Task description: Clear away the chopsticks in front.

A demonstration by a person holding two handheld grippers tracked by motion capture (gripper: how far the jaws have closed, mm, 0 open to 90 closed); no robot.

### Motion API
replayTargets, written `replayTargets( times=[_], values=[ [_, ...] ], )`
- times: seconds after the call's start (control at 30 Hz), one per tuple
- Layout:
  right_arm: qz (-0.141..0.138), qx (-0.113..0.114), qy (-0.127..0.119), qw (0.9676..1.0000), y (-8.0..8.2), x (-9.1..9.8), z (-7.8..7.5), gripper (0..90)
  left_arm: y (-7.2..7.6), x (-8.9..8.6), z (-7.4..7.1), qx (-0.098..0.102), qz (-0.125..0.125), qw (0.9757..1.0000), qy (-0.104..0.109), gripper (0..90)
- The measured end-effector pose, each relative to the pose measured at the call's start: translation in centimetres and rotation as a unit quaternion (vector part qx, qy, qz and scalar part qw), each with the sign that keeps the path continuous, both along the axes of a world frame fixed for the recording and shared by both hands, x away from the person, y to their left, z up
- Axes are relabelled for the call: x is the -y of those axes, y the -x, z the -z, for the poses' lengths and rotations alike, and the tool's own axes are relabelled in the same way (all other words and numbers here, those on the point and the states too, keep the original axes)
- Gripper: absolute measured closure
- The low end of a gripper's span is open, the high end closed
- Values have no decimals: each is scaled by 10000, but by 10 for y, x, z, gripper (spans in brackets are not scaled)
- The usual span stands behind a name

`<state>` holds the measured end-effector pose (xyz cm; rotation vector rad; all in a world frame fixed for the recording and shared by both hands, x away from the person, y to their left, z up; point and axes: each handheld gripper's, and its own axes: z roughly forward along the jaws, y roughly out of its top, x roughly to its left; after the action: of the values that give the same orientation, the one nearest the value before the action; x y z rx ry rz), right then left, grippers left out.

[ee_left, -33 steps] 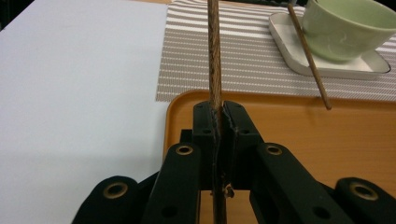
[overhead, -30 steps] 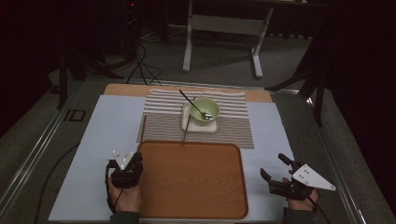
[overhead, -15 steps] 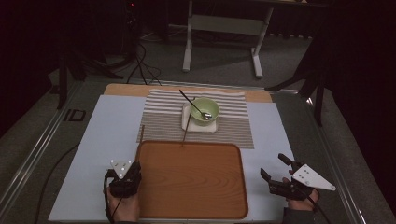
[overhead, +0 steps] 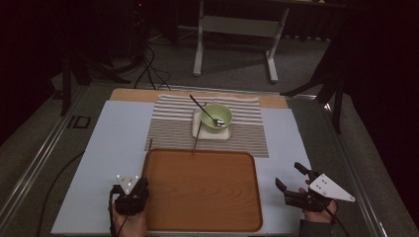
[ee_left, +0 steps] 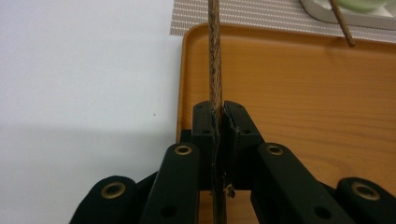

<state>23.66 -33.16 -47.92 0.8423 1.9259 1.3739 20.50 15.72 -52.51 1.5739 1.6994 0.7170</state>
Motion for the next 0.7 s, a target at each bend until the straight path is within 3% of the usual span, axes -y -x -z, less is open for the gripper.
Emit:
replayTargets(
  times=[0.7],
  values=[
    [-11, -14, -4, 10000, 0, 0, 0, 138, 11, 3, 5, -321, -16, 9995, 14, 840]
  ],
)
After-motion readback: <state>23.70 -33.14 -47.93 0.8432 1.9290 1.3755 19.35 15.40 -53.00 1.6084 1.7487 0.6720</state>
